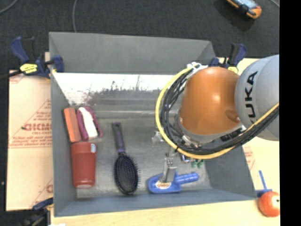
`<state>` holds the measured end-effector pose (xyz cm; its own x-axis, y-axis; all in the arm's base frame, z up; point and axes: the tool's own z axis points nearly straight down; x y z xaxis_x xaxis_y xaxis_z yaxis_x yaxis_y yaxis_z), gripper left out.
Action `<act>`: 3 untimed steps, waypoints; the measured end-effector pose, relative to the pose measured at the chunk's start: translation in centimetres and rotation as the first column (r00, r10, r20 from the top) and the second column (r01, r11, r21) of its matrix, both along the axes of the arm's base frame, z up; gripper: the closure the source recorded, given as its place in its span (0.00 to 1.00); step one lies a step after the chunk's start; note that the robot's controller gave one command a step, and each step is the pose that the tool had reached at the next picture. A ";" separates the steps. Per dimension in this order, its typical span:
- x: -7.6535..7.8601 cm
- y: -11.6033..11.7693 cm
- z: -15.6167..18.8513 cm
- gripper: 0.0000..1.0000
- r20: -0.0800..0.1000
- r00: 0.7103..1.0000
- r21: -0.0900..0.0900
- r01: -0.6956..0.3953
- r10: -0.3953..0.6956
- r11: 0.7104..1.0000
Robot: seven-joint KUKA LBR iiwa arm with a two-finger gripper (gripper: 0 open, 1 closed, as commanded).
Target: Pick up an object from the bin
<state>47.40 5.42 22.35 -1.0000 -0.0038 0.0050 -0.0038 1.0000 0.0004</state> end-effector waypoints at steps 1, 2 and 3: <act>0.2 0.0 0.3 0.00 0.007 1.000 0.001 0.004 -0.004 1.000; 0.3 -5.7 -12.4 0.00 0.010 0.973 -0.001 -0.232 0.232 0.973; 0.5 -5.7 -6.2 0.00 0.017 0.904 -0.004 -0.427 0.427 0.904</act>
Offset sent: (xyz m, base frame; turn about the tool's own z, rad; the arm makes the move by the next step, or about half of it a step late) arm 0.0021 -0.0690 -0.1535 -0.2866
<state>47.89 -0.27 16.16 -0.9024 -0.4308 -0.0122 -0.4308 0.9024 -0.0036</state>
